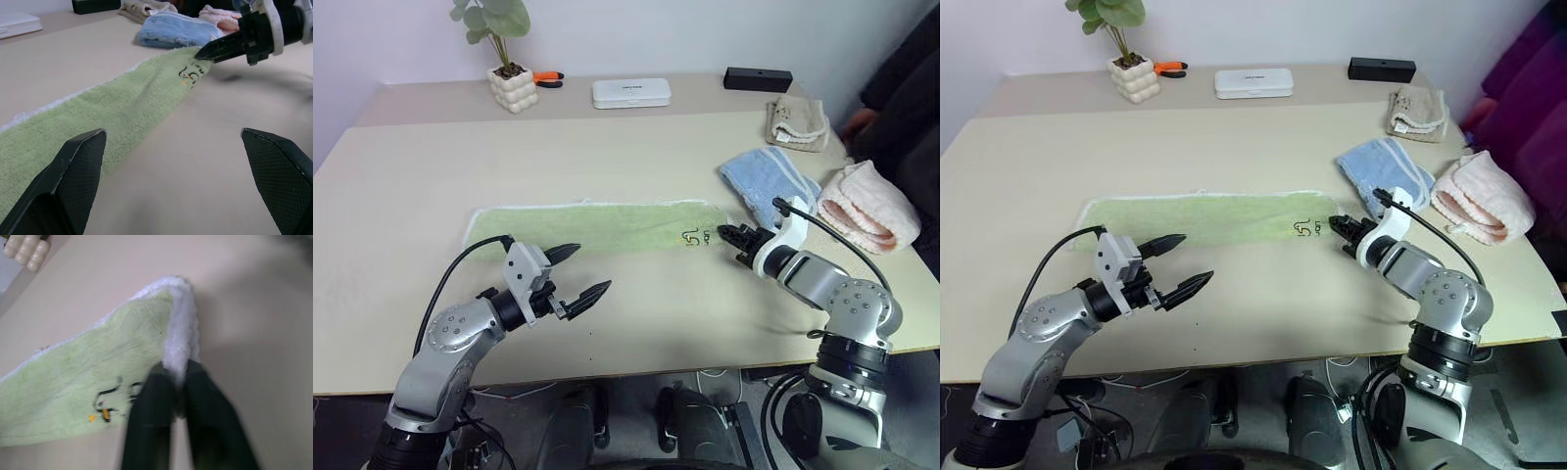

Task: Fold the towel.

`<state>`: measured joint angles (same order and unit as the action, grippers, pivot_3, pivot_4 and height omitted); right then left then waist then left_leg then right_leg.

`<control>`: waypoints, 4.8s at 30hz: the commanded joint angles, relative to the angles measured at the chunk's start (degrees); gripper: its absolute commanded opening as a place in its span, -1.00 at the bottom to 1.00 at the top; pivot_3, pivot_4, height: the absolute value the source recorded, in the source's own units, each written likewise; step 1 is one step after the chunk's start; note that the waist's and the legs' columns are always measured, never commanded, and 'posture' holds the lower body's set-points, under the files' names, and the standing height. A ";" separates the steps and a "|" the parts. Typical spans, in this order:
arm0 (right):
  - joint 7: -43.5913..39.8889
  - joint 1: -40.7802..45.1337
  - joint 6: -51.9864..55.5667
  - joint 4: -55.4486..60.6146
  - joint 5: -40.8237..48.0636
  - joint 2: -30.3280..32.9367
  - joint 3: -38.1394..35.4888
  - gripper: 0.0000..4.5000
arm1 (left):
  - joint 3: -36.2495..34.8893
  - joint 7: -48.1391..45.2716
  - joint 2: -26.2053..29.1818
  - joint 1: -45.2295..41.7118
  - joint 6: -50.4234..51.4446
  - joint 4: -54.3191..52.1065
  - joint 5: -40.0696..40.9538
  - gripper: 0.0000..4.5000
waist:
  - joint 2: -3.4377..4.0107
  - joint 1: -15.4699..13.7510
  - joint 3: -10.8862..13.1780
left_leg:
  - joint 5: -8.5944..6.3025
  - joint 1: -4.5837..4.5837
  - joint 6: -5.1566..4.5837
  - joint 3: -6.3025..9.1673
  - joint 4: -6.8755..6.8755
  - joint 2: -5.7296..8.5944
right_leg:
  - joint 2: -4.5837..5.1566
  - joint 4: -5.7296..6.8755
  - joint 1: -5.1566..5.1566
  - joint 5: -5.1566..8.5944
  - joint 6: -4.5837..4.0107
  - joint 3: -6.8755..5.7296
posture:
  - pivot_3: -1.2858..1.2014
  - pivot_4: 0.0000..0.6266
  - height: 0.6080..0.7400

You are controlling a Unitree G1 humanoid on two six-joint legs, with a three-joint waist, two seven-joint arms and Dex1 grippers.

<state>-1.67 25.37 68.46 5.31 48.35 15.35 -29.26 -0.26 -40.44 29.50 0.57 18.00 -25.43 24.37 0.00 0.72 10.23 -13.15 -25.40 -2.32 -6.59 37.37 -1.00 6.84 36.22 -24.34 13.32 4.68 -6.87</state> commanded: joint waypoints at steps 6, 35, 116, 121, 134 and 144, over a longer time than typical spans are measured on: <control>1.06 -3.23 6.10 7.33 5.48 1.27 -2.06 0.96 | -0.84 -0.01 0.07 -0.06 -1.30 0.05 -0.48 1.00 | 0.00 -0.06 0.00 | -0.01 0.00 -0.01 0.00 -0.01 0.00 | 0.01 -0.02 0.00 0.00 0.00 0.00 | 0.03 -0.52 0.89; -0.29 2.40 0.36 3.84 4.29 7.81 0.92 -0.98 | 0.07 1.14 -0.33 0.38 -1.15 -0.46 -1.90 1.00 | 0.11 -0.23 0.05 | -0.03 -0.11 -0.05 -0.02 -0.04 0.02 | 0.04 -0.10 -0.08 0.01 0.00 0.01 | 0.03 -0.52 0.89; -47.89 10.98 -50.73 2.00 -37.05 8.19 42.85 0.98 | -27.87 64.70 -21.57 -6.85 23.85 8.36 52.31 1.00 | -0.16 -0.25 -0.02 | 0.13 -0.02 0.22 0.20 0.12 0.05 | 0.06 -0.01 0.15 0.00 0.02 -0.14 | 0.03 -0.52 0.89; -47.08 10.80 -50.98 2.57 -37.55 7.92 42.83 1.00 | -27.95 68.22 -23.25 -10.05 21.32 11.17 54.19 0.42 | -0.17 -0.19 -0.03 | 0.14 0.05 0.25 0.20 0.13 0.05 | 0.04 -0.02 0.23 0.00 0.02 -0.15 | 0.03 -0.52 0.89; -46.17 8.54 -49.26 4.89 -38.42 9.96 41.95 1.00 | -34.93 53.76 -8.79 -8.69 13.47 5.71 47.75 -0.99 | -0.24 0.06 0.01 | 0.22 0.02 0.40 0.20 0.06 0.01 | 0.00 -0.03 0.12 0.00 0.01 -0.15 | 0.03 -0.52 0.89; -44.29 6.93 -51.50 -0.34 -41.69 9.58 43.39 1.00 | -13.16 27.06 9.54 -9.99 20.06 -3.56 33.64 -0.99 | -0.27 -1.07 0.01 | 0.11 -0.04 0.58 0.12 -0.01 0.08 | 0.05 -0.17 0.07 0.02 -0.02 -0.11 | 0.03 -0.52 0.89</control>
<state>-46.49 32.00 18.22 4.09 6.91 25.53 14.71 -18.47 -9.27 37.54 -8.08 36.85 -26.40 60.97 -0.27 -0.36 10.25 -13.04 -25.44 -1.74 -6.51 37.33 -0.92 6.89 36.06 -24.31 13.34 4.67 -6.94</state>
